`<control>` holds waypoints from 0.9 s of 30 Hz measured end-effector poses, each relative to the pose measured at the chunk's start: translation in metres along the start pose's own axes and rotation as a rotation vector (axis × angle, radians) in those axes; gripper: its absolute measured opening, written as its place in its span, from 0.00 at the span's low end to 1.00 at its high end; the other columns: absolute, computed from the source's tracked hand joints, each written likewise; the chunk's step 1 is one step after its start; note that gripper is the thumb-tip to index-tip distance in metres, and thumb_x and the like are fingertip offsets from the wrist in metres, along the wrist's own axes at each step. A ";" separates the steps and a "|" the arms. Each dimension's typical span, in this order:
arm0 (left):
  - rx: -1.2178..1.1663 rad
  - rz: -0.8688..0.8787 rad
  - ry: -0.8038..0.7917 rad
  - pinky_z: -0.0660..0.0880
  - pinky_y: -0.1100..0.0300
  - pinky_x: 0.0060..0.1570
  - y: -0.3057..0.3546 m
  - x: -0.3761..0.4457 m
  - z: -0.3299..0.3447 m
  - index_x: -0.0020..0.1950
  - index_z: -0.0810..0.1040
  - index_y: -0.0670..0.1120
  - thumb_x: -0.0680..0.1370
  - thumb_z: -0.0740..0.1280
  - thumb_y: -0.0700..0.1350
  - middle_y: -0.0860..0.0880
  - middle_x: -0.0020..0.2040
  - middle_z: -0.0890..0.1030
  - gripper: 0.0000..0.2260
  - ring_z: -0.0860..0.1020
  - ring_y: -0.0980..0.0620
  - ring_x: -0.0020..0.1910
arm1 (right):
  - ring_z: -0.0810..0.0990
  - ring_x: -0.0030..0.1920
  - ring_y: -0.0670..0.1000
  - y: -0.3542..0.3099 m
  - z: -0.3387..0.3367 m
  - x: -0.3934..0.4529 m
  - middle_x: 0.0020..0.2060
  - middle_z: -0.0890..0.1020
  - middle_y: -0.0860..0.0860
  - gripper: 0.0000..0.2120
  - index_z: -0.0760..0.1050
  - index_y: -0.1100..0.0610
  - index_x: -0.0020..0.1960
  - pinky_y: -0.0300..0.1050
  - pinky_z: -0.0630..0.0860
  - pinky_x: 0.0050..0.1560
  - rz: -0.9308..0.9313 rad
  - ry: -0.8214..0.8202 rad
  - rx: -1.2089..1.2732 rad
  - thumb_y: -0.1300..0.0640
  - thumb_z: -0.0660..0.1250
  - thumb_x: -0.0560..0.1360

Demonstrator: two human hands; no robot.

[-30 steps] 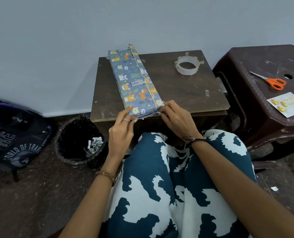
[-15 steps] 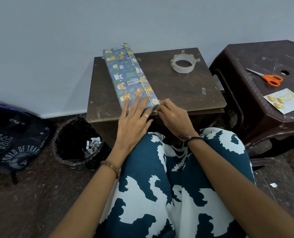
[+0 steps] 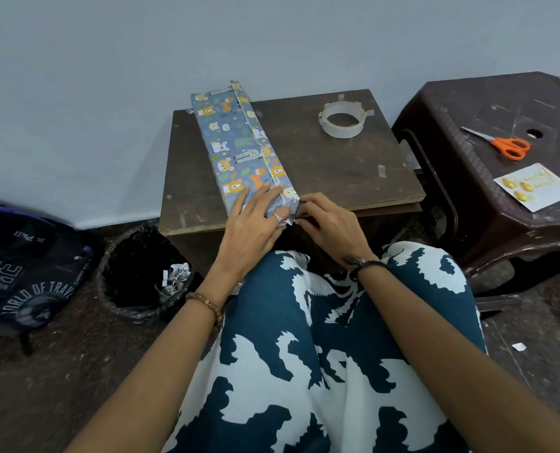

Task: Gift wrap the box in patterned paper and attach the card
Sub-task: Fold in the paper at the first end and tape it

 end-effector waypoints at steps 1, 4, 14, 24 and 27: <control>-0.001 0.008 -0.009 0.67 0.44 0.65 -0.001 0.000 -0.001 0.52 0.71 0.49 0.74 0.70 0.45 0.43 0.63 0.76 0.11 0.74 0.43 0.63 | 0.80 0.38 0.50 0.000 0.001 0.000 0.49 0.80 0.49 0.03 0.77 0.59 0.45 0.40 0.72 0.30 0.001 0.002 -0.001 0.61 0.68 0.72; 0.000 0.027 -0.046 0.66 0.44 0.65 -0.004 0.000 -0.002 0.56 0.67 0.50 0.76 0.62 0.51 0.44 0.64 0.75 0.11 0.73 0.44 0.64 | 0.79 0.37 0.51 0.000 0.003 -0.001 0.49 0.80 0.49 0.03 0.76 0.58 0.46 0.42 0.72 0.29 0.002 -0.007 -0.009 0.61 0.68 0.73; -0.287 -0.216 -0.043 0.55 0.51 0.71 0.004 0.004 -0.011 0.66 0.72 0.45 0.79 0.54 0.52 0.48 0.63 0.77 0.19 0.69 0.50 0.69 | 0.78 0.41 0.45 0.003 -0.002 -0.003 0.47 0.80 0.46 0.05 0.74 0.57 0.50 0.46 0.77 0.41 0.236 -0.015 0.263 0.61 0.62 0.75; -0.342 -0.320 0.002 0.56 0.55 0.70 0.007 0.010 -0.010 0.62 0.78 0.48 0.78 0.61 0.43 0.50 0.62 0.78 0.14 0.72 0.51 0.66 | 0.77 0.44 0.38 -0.004 0.001 0.012 0.43 0.77 0.38 0.11 0.72 0.52 0.55 0.46 0.79 0.47 0.357 -0.030 0.401 0.57 0.68 0.74; -0.366 -0.339 0.015 0.57 0.54 0.70 0.008 0.010 -0.011 0.60 0.79 0.48 0.77 0.64 0.41 0.50 0.61 0.79 0.13 0.73 0.51 0.65 | 0.77 0.43 0.39 -0.004 0.001 0.013 0.42 0.76 0.38 0.11 0.72 0.53 0.54 0.47 0.79 0.46 0.352 -0.027 0.377 0.56 0.68 0.74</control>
Point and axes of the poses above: each hand's wrist, its own x-axis towards the middle knuckle, its own z-axis out of the palm, y = z × x, the point moved 2 cm from there along x, towards the middle knuckle
